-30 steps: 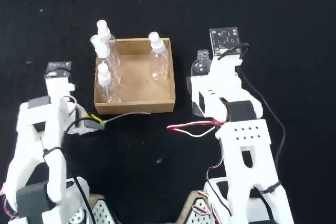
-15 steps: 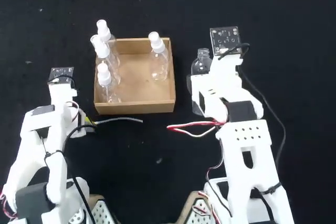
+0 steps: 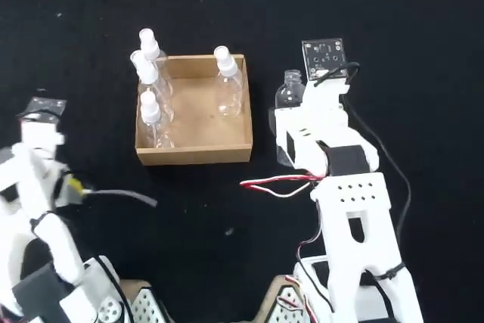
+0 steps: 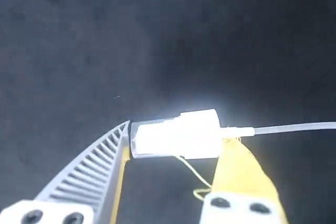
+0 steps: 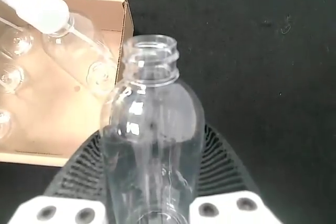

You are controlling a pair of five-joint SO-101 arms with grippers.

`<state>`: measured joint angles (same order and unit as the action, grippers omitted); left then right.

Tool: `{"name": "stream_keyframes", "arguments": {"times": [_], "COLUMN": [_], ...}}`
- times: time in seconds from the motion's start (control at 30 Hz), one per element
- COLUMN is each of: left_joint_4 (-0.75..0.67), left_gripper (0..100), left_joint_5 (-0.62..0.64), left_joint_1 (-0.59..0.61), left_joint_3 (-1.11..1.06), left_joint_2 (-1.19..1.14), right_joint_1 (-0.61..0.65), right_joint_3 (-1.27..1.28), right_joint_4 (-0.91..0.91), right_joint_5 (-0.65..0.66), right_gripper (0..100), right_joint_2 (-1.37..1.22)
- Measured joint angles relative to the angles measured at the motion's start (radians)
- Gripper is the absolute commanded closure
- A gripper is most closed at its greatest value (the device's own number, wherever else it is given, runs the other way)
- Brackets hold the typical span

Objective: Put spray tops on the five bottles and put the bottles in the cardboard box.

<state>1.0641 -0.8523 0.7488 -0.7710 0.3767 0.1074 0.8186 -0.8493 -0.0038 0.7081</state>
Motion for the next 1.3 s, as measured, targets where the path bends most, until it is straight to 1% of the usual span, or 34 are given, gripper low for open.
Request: {"name": "stream_keyframes", "arguments": {"times": [0.03, 0.1, 0.17, 0.23, 0.27, 0.37, 0.43, 0.53, 0.6, 0.67, 0.77, 0.9, 0.93, 0.97, 1.03, 1.17, 1.23, 1.3], "left_joint_4": [0.011, 0.020, 0.021, 0.012, 0.008, 0.009, 0.040, 0.143, 0.178, 0.190, 0.201, 0.204, 0.204, 0.195, 0.167, 0.120, 0.114, 0.110], "left_gripper": [95, 88, 80, 73, 72, 72, 72, 72, 72, 72, 72, 72, 72, 72, 72, 73, 78, 88], "left_joint_5": [-0.064, -0.176, -0.239, -0.253, -0.258, -0.235, -0.161, -0.029, 0.075, 0.213, 0.505, 0.950, 1.048, 1.119, 1.183, 1.212, 1.214, 1.218], "left_joint_1": [0.021, 0.052, 0.063, 0.063, 0.063, 0.074, 0.078, 0.095, 0.112, 0.144, 0.189, 0.181, 0.180, 0.169, 0.138, 0.124, 0.118, 0.117], "left_joint_3": [0.006, 0.008, 0.008, 0.008, 0.008, 0.015, 0.069, 0.164, 0.192, 0.195, 0.192, 0.153, 0.140, 0.129, 0.114, 0.114, 0.114, 0.115], "left_joint_2": [0.000, 0.000, -0.009, -0.021, -0.026, -0.028, -0.028, -0.028, -0.028, -0.035, -0.078, -0.143, -0.161, -0.183, -0.232, -0.319, -0.350, -0.364], "right_joint_1": [0.000, 0.000, 0.000, 0.000, 0.000, 0.000, 0.005, 0.037, 0.068, 0.095, 0.117, 0.123, 0.121, 0.121, 0.124, 0.124, 0.124, 0.124], "right_joint_3": [0.000, 0.000, 0.000, 0.000, 0.005, 0.012, 0.023, 0.023, 0.028, 0.043, 0.049, 0.049, 0.049, 0.049, 0.049, 0.049, 0.049, 0.049], "right_joint_4": [0.000, 0.000, 0.000, 0.000, 0.000, 0.000, 0.000, 0.000, 0.000, 0.000, 0.000, 0.000, 0.000, 0.000, 0.000, 0.000, 0.000, 0.000], "right_joint_5": [0.000, 0.000, 0.000, 0.000, 0.000, 0.000, 0.000, 0.000, 0.000, 0.002, 0.000, 0.000, 0.000, 0.000, 0.000, 0.000, 0.000, 0.000], "right_gripper": [98.8, 98.8, 98.8, 98.8, 98.8, 98.8, 98.8, 98.8, 98.8, 98.8, 98.8, 98.8, 98.8, 98.8, 98.8, 98.8, 98.8, 98.8], "right_joint_2": [0.000, 0.000, 0.000, 0.000, 0.000, 0.000, 0.000, 0.002, 0.002, 0.002, 0.002, 0.002, 0.002, 0.002, 0.002, 0.002, 0.002, 0.002]}}
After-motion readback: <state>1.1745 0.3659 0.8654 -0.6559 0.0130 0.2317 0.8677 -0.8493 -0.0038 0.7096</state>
